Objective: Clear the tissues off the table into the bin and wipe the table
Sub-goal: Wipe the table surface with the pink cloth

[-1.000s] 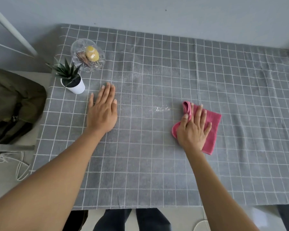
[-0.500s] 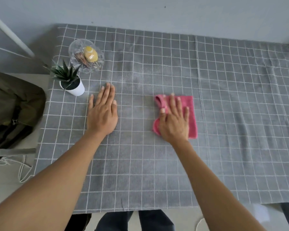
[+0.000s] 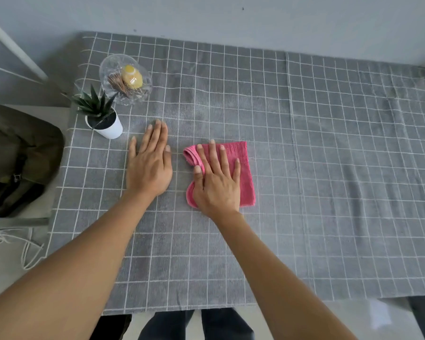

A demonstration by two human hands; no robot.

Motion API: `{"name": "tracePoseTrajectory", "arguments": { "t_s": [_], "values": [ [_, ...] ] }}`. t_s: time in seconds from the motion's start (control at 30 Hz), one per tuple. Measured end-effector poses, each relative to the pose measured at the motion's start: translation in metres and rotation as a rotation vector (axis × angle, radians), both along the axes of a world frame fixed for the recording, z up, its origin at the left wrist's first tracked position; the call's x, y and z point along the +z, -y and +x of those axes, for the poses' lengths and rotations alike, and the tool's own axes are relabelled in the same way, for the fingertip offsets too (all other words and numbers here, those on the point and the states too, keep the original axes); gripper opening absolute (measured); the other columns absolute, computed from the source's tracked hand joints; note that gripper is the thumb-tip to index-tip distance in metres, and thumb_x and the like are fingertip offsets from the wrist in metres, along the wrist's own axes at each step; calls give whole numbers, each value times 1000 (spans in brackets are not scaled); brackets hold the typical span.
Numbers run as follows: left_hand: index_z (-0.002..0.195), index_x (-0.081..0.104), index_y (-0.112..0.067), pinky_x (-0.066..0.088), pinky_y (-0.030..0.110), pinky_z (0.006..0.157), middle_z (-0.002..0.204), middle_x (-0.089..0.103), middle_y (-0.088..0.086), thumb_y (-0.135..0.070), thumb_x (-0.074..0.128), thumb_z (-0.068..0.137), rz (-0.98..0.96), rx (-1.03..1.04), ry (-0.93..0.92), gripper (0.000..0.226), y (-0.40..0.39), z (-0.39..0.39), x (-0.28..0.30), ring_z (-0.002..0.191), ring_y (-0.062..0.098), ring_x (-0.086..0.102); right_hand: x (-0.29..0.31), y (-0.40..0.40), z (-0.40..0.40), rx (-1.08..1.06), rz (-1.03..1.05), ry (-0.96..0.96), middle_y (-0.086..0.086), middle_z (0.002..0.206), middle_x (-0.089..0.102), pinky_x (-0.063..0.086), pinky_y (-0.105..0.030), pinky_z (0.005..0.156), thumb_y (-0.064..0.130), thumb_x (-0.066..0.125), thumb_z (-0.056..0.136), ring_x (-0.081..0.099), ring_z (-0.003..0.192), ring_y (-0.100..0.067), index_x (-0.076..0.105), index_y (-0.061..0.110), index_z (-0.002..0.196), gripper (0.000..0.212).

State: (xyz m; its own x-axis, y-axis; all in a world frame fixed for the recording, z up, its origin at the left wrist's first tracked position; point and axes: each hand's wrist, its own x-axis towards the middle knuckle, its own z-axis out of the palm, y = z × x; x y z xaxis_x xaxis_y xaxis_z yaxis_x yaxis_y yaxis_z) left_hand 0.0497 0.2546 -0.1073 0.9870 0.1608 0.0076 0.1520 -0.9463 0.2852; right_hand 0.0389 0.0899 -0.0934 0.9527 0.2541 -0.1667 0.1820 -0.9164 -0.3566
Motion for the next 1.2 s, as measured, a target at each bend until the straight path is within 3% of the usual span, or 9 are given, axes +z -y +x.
{"name": "tracePoseTrajectory", "arguments": {
  "t_s": [0.13,0.3,0.47,0.7,0.83,0.9,1.03,1.2],
  "values": [
    [154,12,-18,2,43,121,161,10,-4,-25,23,104,-6,-6,5,52,0,-1,2,149,12,7,2,32,16,82,-11,30,12,160,-5,-11,-43,118,46,0,99,-12,146,-9,-3,38,149,51],
    [154,7,-19,0,43,121,162,5,-4,-26,18,104,-2,-8,-11,52,0,-1,3,149,11,3,-1,94,55,-246,-106,-6,9,160,-9,-7,-45,119,46,1,100,-12,147,-12,-3,30,149,52],
    [154,6,-19,-1,43,121,162,4,-5,-28,17,103,13,8,-12,53,1,-1,1,149,11,2,-3,75,54,-410,-102,9,8,161,-10,-13,-47,117,45,5,100,-12,147,-14,-7,37,150,52],
    [154,8,-18,1,43,121,162,7,-4,-26,20,103,10,7,-18,53,2,0,3,149,11,5,-1,11,32,45,-42,29,8,160,-9,-13,-46,117,45,3,100,-13,147,-14,-5,36,151,52],
    [154,8,-18,0,43,121,162,5,-4,-25,19,104,4,-3,-30,52,1,0,4,149,11,3,0,39,37,139,-23,42,11,160,-4,-10,-42,119,43,6,101,-9,147,-8,-7,38,148,49],
    [154,7,-18,-1,43,121,162,5,-4,-25,19,104,-3,0,-35,52,1,0,5,149,11,2,0,70,51,33,-39,39,11,160,-6,-8,-43,119,44,5,101,-10,147,-9,-11,38,144,46],
    [154,5,-19,-2,43,121,162,3,-5,-26,18,103,2,4,-35,53,1,0,6,149,11,2,1,114,68,-239,-105,-4,8,161,-9,-8,-43,120,45,3,100,-11,147,-11,-1,26,152,55],
    [154,5,-19,-2,43,121,162,3,-5,-26,18,103,2,12,-28,53,2,-1,6,149,11,1,1,72,63,-376,-109,-5,4,161,-10,-10,-47,118,43,4,100,-12,147,-16,-5,34,151,53]
  ]
}}
